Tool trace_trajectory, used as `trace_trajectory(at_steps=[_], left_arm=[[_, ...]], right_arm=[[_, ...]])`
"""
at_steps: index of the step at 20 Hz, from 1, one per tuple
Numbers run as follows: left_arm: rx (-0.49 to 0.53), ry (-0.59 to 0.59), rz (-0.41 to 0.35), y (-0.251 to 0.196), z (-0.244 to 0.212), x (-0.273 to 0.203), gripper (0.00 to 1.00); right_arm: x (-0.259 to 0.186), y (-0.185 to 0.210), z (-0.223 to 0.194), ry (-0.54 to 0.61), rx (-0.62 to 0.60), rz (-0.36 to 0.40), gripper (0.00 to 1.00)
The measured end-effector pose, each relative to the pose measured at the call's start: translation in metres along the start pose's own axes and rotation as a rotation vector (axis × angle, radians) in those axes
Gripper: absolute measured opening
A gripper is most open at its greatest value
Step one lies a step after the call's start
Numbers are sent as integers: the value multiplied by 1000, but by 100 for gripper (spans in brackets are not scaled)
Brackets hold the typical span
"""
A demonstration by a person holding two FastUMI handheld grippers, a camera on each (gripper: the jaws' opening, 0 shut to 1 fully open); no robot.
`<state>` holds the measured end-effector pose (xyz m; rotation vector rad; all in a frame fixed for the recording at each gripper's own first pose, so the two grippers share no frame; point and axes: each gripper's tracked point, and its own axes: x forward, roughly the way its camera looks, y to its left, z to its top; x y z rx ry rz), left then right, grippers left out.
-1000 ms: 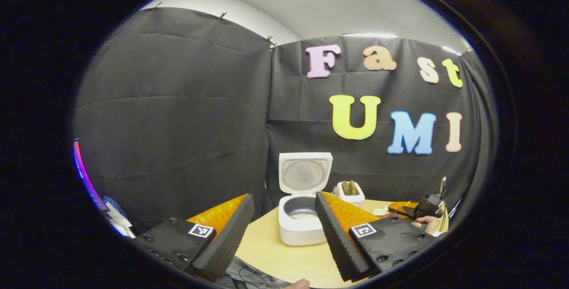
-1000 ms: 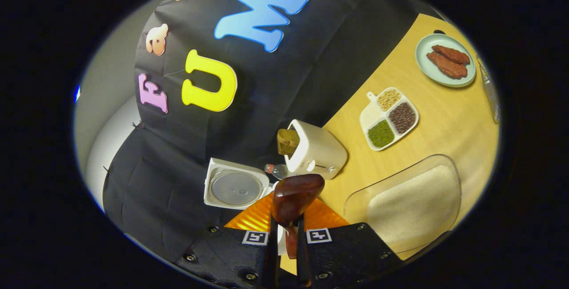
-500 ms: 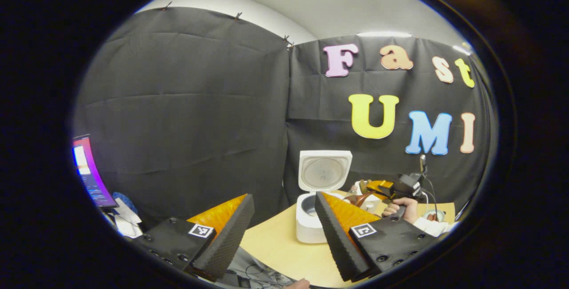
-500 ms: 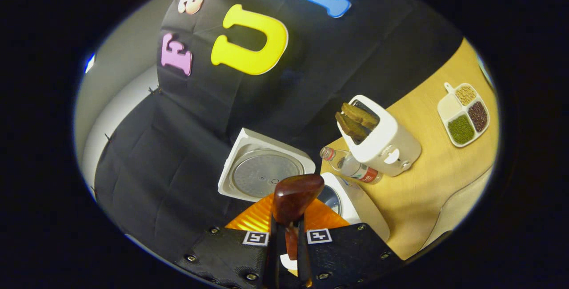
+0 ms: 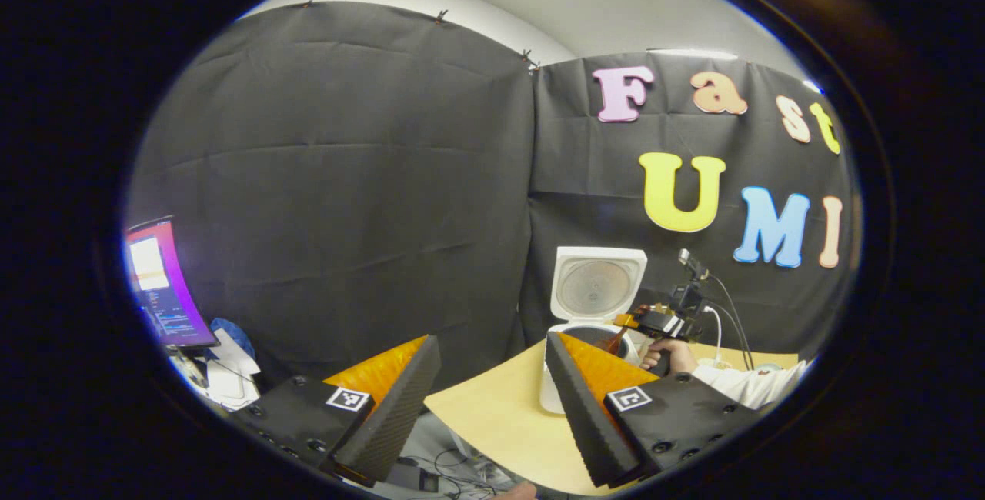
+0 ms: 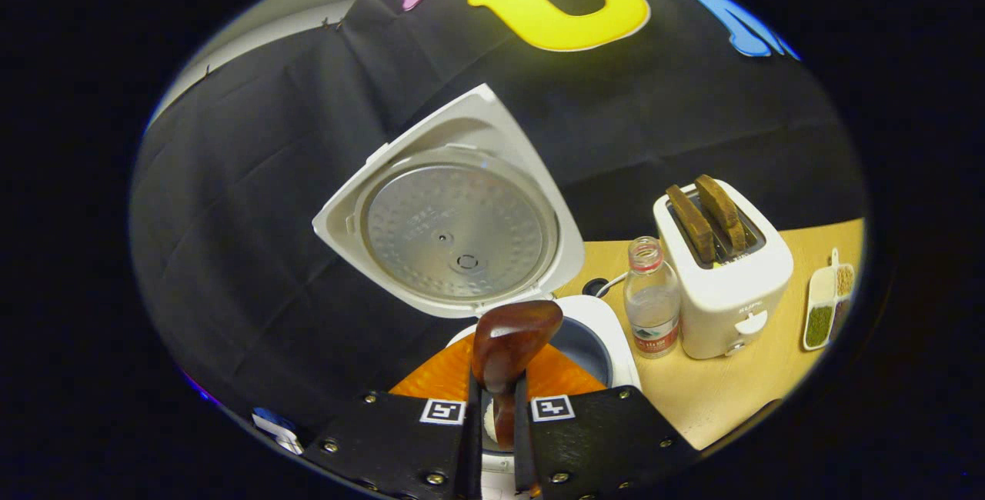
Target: Close the left gripper, press the button to open the rice cooker; take a wooden spoon from the chopstick holder with the right hand, scoop a spoonful of rice and pour it into the rice cooker, then put the wooden spoon back into the chopstick holder.
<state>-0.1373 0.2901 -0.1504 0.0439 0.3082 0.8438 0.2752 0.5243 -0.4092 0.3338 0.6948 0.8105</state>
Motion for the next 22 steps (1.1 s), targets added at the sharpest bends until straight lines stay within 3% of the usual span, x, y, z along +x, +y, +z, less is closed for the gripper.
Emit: trace_trajectory(at_steps=[5,7,9,10,13,14,15,16,17,18,19,22], left_arm=[[-42,23,18,13,-10,12,92],[-42,23,22,15,-12,16,96],[-39,24,18,13,-10,17,92],[-35,25,17,12,-13,16,93],[-36,32,15,11,-15,18,92],[-38,32,15,10,-14,18,96],[-38,27,17,12,-13,17,93],[-35,22,18,13,-11,16,100],[-29,18,20,14,-11,14,100],[-24,16,23,16,-9,13,92],[-23,14,25,17,-10,12,92],[-37,11,30,25,-9,7,92]], right_arm=[[3,16,-19,26,-269,18,17],[2,24,-26,20,-396,15,17],[-4,34,-33,6,-516,20,16],[-8,40,-36,-5,-586,23,21],[-18,55,-46,-56,-868,15,17],[-22,61,-52,-69,-936,15,17],[-24,63,-56,-73,-978,11,17],[-22,63,-61,-79,-1005,4,17],[-24,64,-63,-88,-1026,1,17],[-24,65,-61,-98,-1041,-10,17],[-27,68,-60,-105,-1035,-13,17],[-33,72,-43,-118,-907,-27,17]])
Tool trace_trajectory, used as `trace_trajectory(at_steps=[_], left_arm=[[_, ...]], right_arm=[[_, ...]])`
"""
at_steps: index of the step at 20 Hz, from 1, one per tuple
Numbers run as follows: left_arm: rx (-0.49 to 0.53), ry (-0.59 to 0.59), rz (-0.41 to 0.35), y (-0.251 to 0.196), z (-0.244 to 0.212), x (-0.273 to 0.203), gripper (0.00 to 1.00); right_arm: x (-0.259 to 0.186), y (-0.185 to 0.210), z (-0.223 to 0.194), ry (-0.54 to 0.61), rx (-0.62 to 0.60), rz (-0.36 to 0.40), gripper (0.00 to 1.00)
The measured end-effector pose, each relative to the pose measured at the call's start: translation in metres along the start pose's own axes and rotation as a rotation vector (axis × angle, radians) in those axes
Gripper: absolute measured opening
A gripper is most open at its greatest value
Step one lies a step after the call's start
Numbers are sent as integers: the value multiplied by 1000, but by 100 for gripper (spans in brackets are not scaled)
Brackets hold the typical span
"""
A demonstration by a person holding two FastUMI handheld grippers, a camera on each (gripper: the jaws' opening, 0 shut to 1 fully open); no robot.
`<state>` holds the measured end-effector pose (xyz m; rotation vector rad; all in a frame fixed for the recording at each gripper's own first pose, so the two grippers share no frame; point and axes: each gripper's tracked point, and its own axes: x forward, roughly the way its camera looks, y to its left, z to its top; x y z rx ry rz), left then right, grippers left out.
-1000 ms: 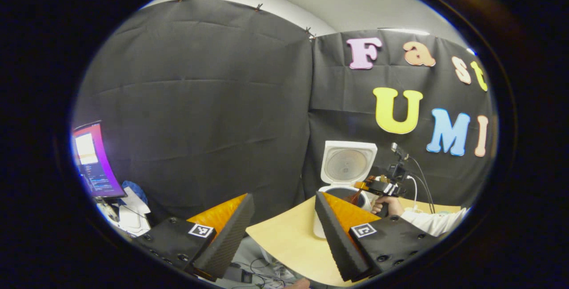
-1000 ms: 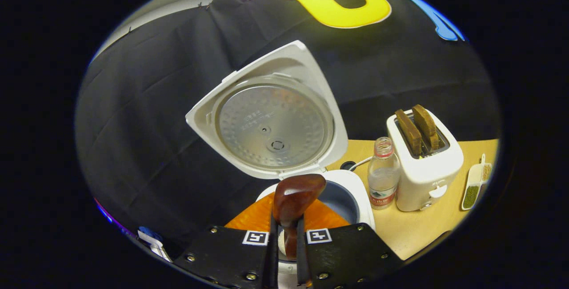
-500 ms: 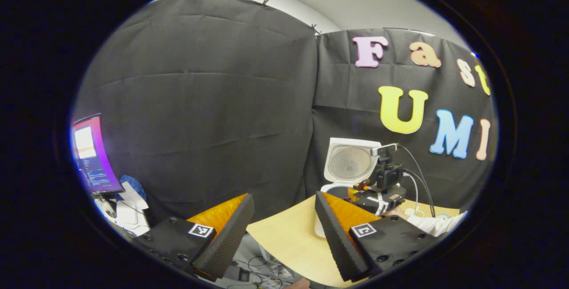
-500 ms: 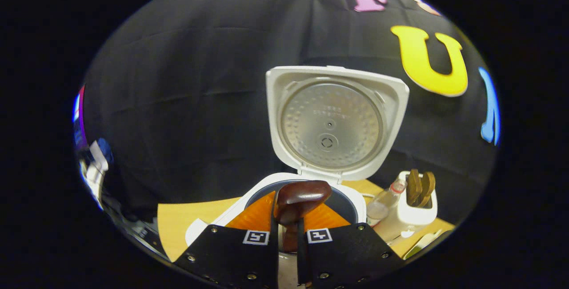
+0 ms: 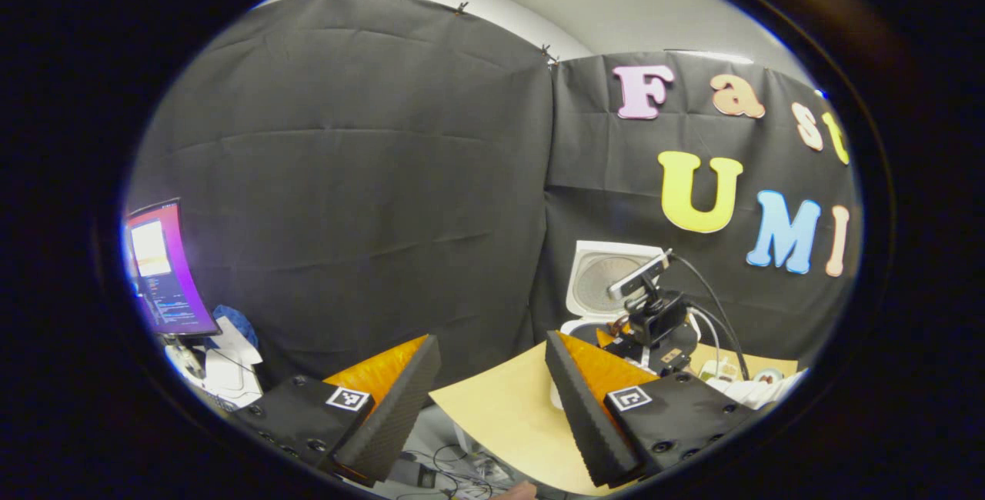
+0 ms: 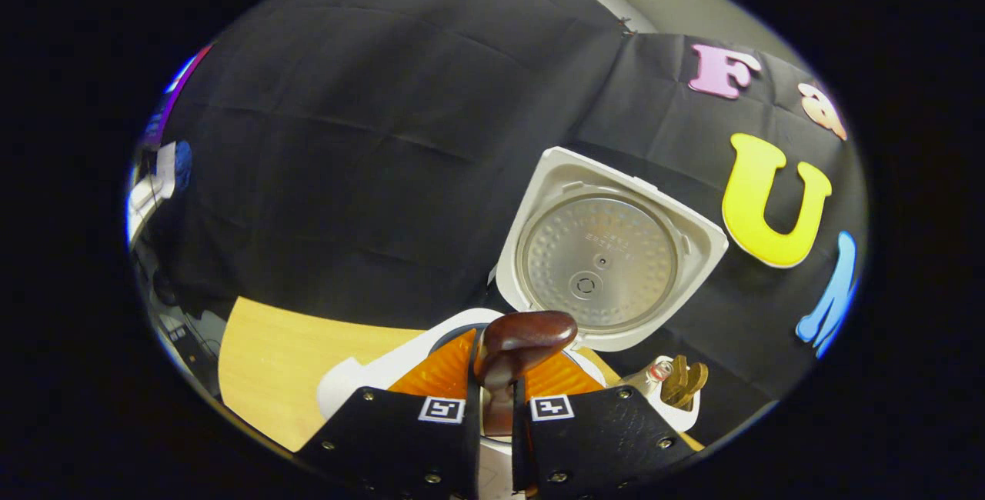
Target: Close the left gripper, press the button to open the rice cooker; take a wooden spoon from the chopstick holder with the right hand, scoop a spoonful of rice and pour it into the rice cooker, then put the wooden spoon back into the chopstick holder.
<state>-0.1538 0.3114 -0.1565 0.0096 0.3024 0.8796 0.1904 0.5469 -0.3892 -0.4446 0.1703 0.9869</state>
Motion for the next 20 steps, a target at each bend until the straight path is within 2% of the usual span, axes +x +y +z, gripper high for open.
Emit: trace_trajectory(at_steps=[4,6,8,10,11,12,20], left_arm=[[-12,-28,-14,3,8,-9,92],[-25,-39,-35,3,12,-9,93],[-38,-53,-62,4,11,-13,93],[-49,-73,-96,5,18,-18,93],[-55,-84,-116,5,20,-20,96],[-64,-91,-137,5,21,-21,93],[-133,-111,-327,-12,10,-10,93]], right_arm=[[-19,-26,25,-6,113,-34,17],[-37,-46,33,-9,211,-54,17],[-57,-70,40,-12,285,-100,17],[-81,-89,44,-13,306,-144,17],[-97,-100,46,-13,311,-166,17],[-111,-109,47,-14,317,-188,17],[-259,-177,18,34,380,-419,17]])
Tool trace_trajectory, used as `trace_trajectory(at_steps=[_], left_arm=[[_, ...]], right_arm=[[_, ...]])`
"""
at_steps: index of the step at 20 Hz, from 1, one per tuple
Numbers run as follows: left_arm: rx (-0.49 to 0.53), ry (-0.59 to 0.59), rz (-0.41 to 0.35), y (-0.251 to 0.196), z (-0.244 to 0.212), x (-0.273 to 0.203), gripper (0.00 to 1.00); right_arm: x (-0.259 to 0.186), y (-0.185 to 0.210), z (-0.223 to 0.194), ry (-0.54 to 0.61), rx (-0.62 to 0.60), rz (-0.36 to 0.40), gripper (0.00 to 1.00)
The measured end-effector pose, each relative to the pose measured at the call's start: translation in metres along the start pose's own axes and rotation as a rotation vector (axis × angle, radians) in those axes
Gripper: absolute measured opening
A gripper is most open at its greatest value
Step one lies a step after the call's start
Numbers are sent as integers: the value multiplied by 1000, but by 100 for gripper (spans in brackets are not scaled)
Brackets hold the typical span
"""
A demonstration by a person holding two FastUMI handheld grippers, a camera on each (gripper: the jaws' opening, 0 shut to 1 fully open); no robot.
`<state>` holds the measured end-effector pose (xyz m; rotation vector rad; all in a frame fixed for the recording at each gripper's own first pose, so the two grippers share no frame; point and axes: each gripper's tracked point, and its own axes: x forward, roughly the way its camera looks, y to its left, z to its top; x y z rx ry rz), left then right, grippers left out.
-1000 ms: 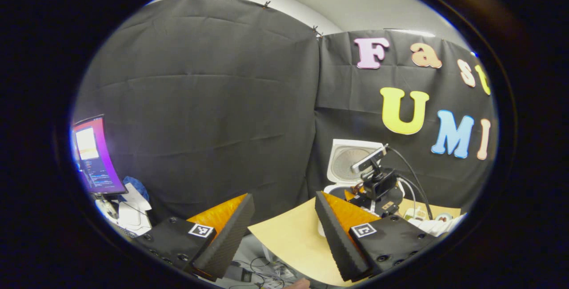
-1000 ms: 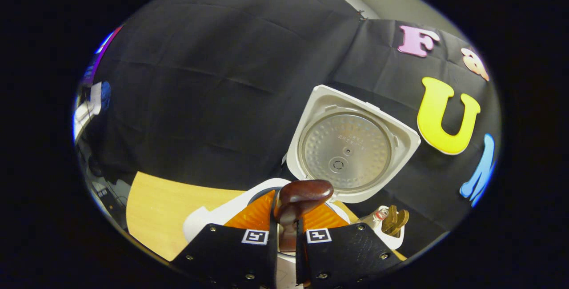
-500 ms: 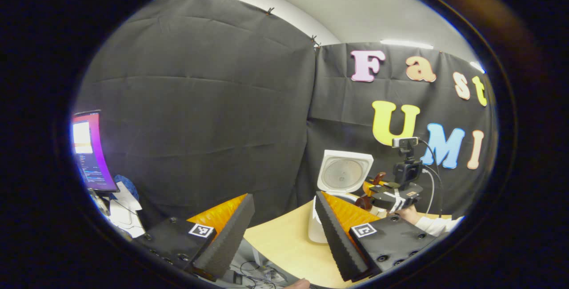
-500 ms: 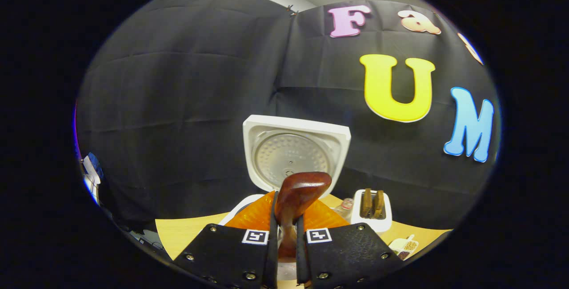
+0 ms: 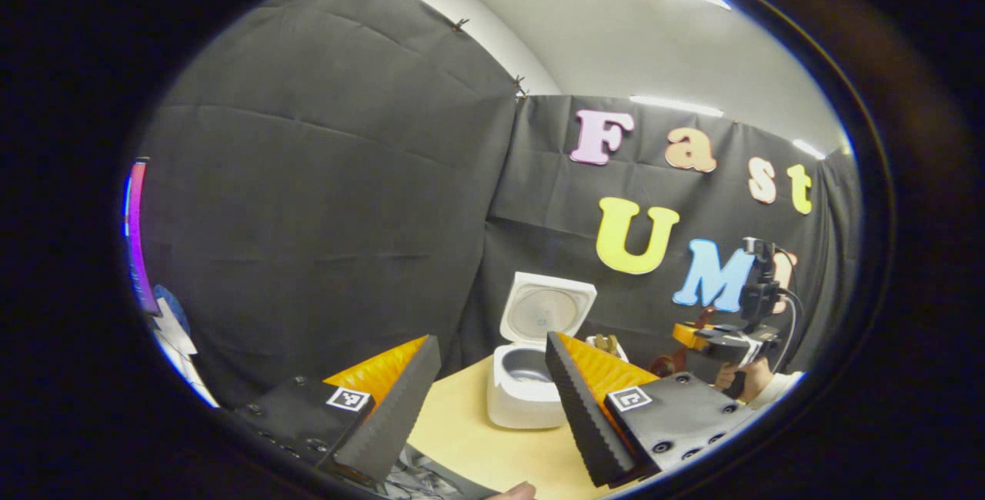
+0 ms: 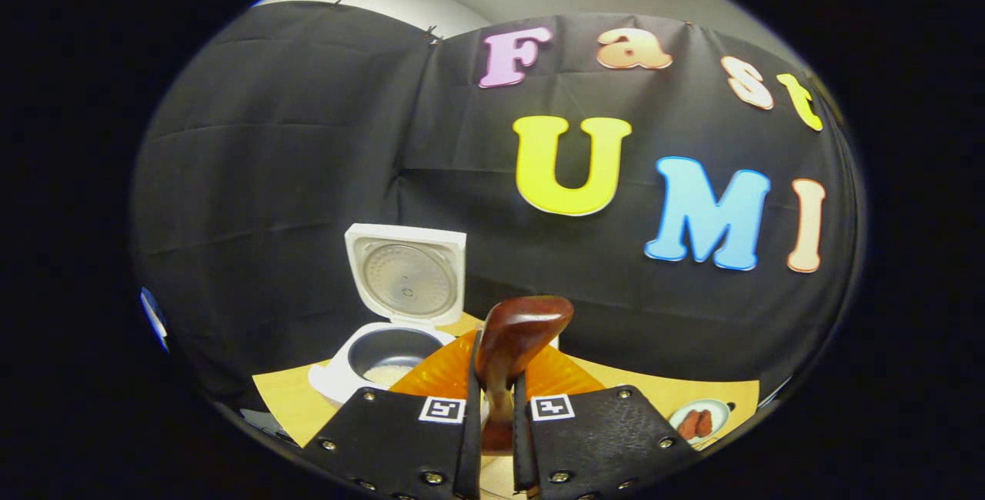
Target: Close the left gripper, press the button to open the rice cooker; take a wooden spoon from the chopstick holder with the right hand, scoop a spoonful of rice and pour it into the rice cooker, then put the wooden spoon back into the chopstick holder.
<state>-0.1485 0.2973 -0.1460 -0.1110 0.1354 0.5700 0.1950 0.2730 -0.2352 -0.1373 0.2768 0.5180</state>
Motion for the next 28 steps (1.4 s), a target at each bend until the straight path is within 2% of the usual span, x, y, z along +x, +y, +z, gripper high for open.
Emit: trace_trajectory(at_steps=[3,7,15,18,21,24,28], left_arm=[[-18,8,-58,-21,-3,4,93],[3,-2,-91,-56,2,-2,92],[78,0,-88,-180,-7,-1,92],[81,2,-76,-226,-7,0,92],[113,27,-69,-257,-19,-2,92],[189,55,-59,-272,-29,-2,92],[214,93,-51,-284,-45,2,93]], right_arm=[[-47,-57,-17,10,58,-95,17],[-87,-134,-39,19,155,-186,17],[-114,-282,-119,67,347,-305,17],[-109,-319,-153,77,431,-309,17],[-103,-354,-185,74,536,-346,17],[-106,-372,-204,97,571,-384,17],[-100,-390,-237,123,610,-404,17]])
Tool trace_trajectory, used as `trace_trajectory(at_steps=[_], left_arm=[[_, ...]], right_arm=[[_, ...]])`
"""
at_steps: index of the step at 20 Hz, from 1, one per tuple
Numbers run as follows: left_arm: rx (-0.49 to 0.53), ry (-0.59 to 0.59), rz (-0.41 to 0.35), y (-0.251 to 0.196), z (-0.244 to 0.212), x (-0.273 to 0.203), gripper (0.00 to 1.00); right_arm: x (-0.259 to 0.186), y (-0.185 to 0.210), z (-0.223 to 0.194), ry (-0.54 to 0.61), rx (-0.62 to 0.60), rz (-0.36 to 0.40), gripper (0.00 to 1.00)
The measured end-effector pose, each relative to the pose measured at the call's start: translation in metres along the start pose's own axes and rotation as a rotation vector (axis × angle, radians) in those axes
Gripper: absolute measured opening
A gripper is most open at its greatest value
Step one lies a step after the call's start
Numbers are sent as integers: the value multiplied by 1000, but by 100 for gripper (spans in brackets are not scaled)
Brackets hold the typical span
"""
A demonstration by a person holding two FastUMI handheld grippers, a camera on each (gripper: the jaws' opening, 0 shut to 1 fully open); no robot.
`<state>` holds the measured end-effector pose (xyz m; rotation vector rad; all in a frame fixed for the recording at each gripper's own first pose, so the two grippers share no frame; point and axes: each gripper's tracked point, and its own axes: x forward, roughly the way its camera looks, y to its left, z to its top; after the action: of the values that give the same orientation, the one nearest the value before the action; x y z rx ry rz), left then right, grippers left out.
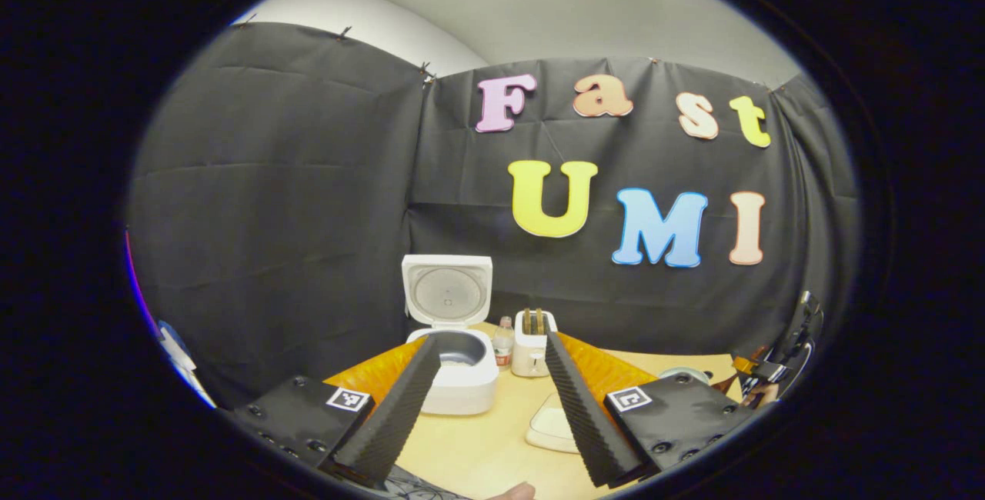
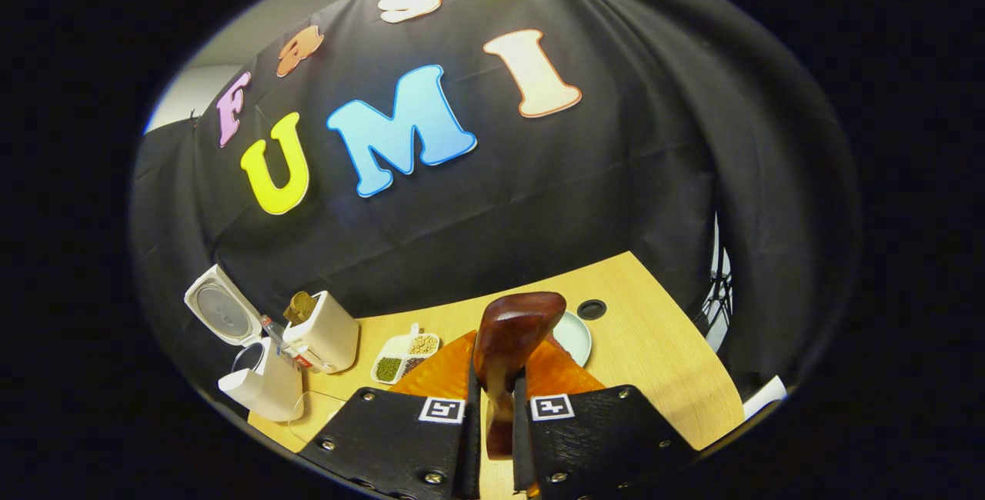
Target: Close the left gripper, press the button to open the rice cooker; take a wooden spoon from the chopstick holder with the right hand, scoop a spoonful of rice and pour it into the rice cooker, then put the wooden spoon back into the chopstick holder.
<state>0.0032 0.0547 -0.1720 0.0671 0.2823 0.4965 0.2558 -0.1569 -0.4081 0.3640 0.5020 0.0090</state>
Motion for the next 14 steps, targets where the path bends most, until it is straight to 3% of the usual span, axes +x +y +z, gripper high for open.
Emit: trace_trajectory(at_steps=[12,13,14], left_arm=[[25,22,-3,-22,5,14,92],[24,22,-7,-24,5,16,96],[24,21,-9,-26,6,16,92]], right_arm=[[41,-48,-62,112,107,-85,19],[41,-51,-65,119,107,-88,19],[39,-54,-68,126,111,-91,20]])
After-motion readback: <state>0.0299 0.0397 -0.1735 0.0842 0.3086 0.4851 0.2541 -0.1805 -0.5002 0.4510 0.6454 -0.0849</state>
